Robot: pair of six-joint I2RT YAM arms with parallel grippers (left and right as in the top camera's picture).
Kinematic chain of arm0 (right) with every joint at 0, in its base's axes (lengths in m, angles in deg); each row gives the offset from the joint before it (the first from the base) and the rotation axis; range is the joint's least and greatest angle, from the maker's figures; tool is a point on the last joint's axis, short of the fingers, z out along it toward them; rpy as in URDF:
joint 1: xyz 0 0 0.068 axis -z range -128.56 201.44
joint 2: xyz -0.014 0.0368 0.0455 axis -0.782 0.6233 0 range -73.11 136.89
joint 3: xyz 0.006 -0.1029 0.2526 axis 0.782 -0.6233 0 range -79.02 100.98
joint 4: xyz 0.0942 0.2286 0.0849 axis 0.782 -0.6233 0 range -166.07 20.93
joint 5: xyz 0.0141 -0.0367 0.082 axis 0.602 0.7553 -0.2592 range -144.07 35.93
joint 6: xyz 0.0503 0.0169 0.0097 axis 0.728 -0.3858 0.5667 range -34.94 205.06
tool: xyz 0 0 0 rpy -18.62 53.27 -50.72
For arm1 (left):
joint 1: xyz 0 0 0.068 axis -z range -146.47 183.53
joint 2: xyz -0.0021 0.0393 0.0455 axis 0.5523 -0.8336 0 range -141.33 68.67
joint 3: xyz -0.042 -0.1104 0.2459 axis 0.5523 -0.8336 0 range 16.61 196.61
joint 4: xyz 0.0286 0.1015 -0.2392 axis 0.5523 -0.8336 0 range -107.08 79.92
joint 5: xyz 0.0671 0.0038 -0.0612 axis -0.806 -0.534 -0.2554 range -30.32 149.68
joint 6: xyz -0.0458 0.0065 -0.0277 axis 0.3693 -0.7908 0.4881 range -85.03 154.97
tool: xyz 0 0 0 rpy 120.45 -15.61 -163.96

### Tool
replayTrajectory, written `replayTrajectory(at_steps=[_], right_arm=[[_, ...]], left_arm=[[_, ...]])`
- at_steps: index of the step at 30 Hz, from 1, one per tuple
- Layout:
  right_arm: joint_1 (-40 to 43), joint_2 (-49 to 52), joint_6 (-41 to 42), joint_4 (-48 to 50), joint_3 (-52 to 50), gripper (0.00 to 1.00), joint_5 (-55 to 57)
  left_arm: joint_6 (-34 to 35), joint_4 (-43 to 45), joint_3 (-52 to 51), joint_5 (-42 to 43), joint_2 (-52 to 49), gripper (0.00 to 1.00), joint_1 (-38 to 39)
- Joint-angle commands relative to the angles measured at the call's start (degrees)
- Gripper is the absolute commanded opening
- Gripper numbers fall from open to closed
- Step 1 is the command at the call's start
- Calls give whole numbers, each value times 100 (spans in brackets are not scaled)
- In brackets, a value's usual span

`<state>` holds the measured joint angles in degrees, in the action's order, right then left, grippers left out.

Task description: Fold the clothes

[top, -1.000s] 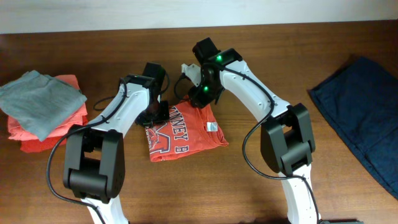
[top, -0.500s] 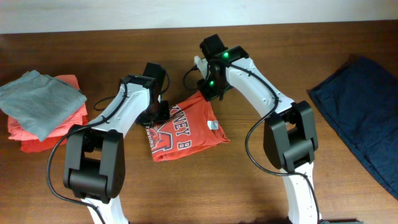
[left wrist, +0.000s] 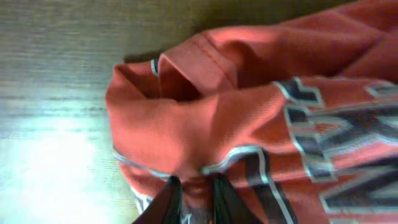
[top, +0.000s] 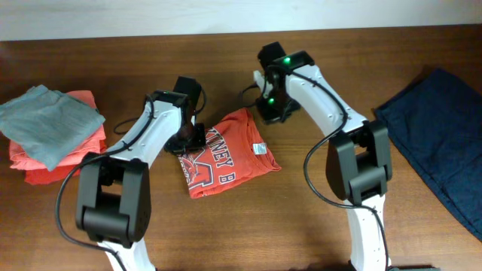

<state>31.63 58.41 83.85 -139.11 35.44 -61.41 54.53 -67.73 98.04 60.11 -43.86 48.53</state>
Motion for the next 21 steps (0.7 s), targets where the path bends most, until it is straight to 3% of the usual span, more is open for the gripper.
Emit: replayTrajectory(at_steps=[1,2,4,9,21], right_arm=[[234,-518,87,-426,334,12,-17],[258,-664,87,-603,341,12,-162],[238,-833,83,-968,341,12,-522],[-70,-835,87,-1460,39,12,-772],[-1099,-826,234,-498,-1727,13,-901]], left_arm=[[-179,151,284,50,809,21,-17],[-304,358,286,-83,951,33,-17],[-389,807,286,-450,1069,39,-17],[-640,1631,284,-564,673,40,-50],[-640,1086,284,-321,-726,40,-79]])
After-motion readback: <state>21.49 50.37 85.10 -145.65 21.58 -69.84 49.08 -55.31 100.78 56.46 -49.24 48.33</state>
